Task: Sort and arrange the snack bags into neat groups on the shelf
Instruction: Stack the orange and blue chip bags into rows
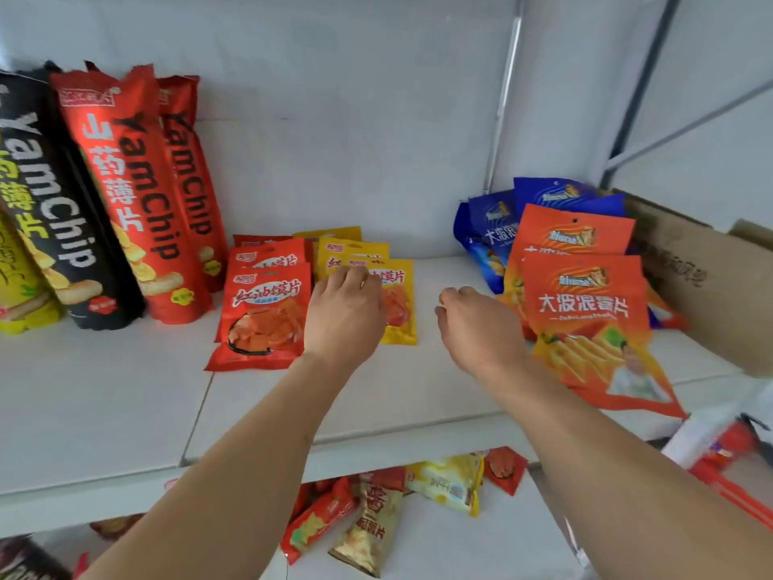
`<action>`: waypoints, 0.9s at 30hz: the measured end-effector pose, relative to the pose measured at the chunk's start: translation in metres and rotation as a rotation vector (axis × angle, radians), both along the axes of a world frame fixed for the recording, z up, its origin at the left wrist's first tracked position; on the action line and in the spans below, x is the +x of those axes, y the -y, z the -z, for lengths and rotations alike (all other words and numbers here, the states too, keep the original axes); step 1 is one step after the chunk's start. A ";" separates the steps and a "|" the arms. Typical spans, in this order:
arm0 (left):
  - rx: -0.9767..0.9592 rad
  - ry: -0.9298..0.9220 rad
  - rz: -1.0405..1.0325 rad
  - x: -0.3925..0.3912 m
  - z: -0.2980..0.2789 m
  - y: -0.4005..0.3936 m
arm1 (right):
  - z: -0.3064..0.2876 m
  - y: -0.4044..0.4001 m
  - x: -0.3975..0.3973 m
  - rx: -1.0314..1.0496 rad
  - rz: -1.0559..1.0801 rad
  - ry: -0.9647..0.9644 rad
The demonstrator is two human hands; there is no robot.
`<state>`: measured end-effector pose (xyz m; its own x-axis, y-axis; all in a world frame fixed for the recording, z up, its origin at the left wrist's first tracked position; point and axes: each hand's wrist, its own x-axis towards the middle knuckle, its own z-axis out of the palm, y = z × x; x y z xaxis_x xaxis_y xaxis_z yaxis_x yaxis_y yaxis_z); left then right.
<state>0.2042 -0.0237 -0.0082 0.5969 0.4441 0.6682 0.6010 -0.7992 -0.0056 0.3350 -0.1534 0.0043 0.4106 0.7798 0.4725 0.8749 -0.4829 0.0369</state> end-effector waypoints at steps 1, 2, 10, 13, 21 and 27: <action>0.001 -0.017 0.023 0.014 0.000 0.012 | -0.001 0.017 0.013 0.004 0.008 0.003; 0.005 -0.021 0.047 0.028 0.000 0.024 | -0.002 0.033 0.027 0.020 0.022 0.001; -0.351 0.050 0.141 0.118 0.012 0.097 | 0.014 0.140 0.114 0.364 0.309 -0.148; -0.647 0.118 0.128 0.139 0.008 0.107 | 0.024 0.151 0.129 0.338 0.464 -0.432; -1.111 0.329 0.119 0.180 -0.007 0.104 | 0.034 0.141 0.148 0.592 0.379 -0.768; -1.289 0.413 0.167 0.200 -0.016 0.086 | 0.022 0.108 0.158 0.706 0.206 -0.895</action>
